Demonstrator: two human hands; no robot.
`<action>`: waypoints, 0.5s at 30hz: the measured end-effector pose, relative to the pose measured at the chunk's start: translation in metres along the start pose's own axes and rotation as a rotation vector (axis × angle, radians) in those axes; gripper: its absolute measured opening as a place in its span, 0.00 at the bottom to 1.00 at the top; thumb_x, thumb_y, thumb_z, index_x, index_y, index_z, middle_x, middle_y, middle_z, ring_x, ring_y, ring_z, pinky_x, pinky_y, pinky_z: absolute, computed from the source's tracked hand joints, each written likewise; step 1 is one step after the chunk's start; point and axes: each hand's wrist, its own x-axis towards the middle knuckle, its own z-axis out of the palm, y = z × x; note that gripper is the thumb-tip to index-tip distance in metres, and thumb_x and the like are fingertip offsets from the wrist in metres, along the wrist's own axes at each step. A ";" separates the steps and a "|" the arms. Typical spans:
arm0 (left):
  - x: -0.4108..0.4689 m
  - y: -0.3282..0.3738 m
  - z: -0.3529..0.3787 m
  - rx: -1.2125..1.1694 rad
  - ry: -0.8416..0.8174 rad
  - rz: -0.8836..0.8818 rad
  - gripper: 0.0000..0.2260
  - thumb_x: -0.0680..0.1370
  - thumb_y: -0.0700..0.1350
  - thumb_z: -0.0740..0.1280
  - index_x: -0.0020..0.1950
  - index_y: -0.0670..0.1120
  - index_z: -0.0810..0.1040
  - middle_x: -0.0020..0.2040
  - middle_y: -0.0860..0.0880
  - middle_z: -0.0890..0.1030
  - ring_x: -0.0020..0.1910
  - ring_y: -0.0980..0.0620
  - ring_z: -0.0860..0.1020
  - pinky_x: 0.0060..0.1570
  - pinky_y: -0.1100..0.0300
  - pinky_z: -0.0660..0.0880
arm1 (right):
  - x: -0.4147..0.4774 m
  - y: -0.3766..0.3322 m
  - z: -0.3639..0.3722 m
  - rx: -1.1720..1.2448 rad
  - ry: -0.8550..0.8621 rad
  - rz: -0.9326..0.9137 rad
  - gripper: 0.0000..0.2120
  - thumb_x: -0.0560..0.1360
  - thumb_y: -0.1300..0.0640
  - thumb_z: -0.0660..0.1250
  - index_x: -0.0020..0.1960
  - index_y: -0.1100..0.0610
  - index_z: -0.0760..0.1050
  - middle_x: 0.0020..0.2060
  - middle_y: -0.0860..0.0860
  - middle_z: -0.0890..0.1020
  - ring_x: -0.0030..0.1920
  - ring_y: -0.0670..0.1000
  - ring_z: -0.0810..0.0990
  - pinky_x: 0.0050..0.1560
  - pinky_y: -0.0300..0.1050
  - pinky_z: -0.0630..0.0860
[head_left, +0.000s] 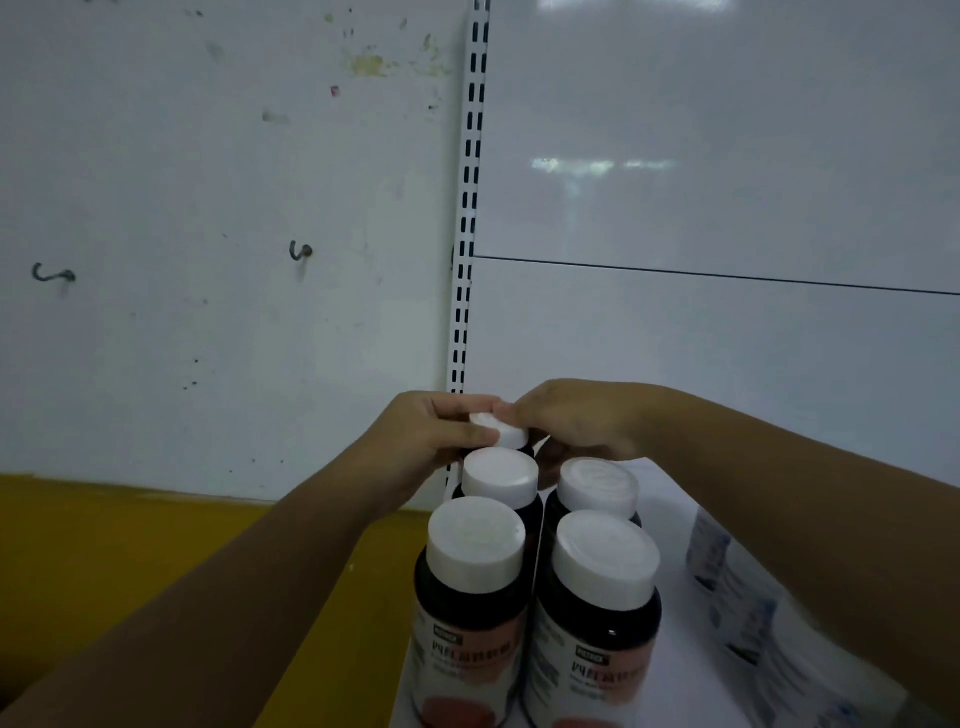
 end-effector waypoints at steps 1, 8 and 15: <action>-0.001 -0.002 0.000 -0.007 -0.006 -0.008 0.12 0.72 0.32 0.67 0.53 0.43 0.82 0.51 0.44 0.85 0.51 0.47 0.83 0.51 0.58 0.79 | 0.000 0.001 0.002 -0.015 -0.006 0.003 0.21 0.78 0.44 0.58 0.57 0.61 0.76 0.53 0.60 0.82 0.40 0.55 0.80 0.57 0.55 0.76; -0.011 -0.011 0.004 -0.051 0.034 -0.058 0.13 0.78 0.39 0.62 0.59 0.49 0.79 0.62 0.46 0.80 0.62 0.46 0.77 0.62 0.53 0.74 | -0.009 -0.004 0.003 -0.198 -0.018 0.023 0.25 0.79 0.39 0.53 0.60 0.56 0.75 0.56 0.54 0.81 0.56 0.56 0.80 0.63 0.55 0.73; -0.034 -0.009 0.012 -0.066 0.226 -0.124 0.20 0.79 0.55 0.60 0.71 0.56 0.68 0.70 0.54 0.71 0.68 0.54 0.69 0.65 0.53 0.66 | -0.041 -0.017 0.002 -0.253 0.230 0.052 0.32 0.78 0.36 0.48 0.74 0.54 0.59 0.72 0.52 0.66 0.67 0.57 0.68 0.69 0.54 0.63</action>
